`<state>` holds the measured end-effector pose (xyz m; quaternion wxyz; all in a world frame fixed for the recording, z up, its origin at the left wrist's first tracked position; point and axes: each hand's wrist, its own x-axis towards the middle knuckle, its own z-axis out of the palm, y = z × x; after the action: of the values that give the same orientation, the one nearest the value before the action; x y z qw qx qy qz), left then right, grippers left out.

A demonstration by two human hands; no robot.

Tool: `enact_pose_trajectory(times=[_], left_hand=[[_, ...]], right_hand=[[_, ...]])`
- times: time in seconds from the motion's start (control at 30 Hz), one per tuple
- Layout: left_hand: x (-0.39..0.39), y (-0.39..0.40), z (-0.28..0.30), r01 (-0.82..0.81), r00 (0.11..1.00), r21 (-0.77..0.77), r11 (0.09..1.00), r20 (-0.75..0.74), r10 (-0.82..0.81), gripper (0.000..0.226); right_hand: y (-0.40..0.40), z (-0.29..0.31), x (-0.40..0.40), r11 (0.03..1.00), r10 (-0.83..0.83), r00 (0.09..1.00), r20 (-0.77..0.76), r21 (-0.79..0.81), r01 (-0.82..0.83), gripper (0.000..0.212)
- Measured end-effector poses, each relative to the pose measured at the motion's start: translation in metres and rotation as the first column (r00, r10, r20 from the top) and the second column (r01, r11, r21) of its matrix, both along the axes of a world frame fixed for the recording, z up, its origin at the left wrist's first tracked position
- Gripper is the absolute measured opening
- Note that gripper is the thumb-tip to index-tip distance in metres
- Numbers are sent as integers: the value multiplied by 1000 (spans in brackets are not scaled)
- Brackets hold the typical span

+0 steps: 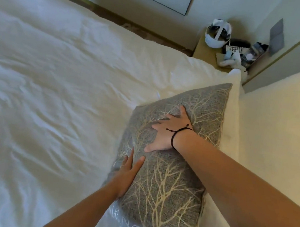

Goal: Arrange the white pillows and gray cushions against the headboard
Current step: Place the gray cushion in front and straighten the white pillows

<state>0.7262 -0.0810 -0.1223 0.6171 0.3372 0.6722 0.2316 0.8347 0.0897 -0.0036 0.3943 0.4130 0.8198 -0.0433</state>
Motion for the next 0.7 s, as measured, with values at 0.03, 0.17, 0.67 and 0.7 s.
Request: enact_pose_trajectory(times=[0.03, 0.17, 0.67, 0.7], left_hand=[[9, 2, 2, 35, 999, 4, 999, -12, -35, 97], [16, 13, 5, 102, 994, 8, 995, -27, -101, 97], [29, -13, 103, 227, 967, 311, 923, -182, -177, 59], [30, -9, 107, 228, 968, 316, 921, -179, -178, 57]], right_hand=[[1, 5, 13, 1000, 3, 1000, -11, 7, -3, 117], [-3, 6, 34, 999, -44, 997, -62, 20, 45, 113], [-87, 76, 46, 955, -238, 744, -624, -11, 297, 41], [-110, 82, 60, 917, -283, 665, -691, 8, 399, 39]])
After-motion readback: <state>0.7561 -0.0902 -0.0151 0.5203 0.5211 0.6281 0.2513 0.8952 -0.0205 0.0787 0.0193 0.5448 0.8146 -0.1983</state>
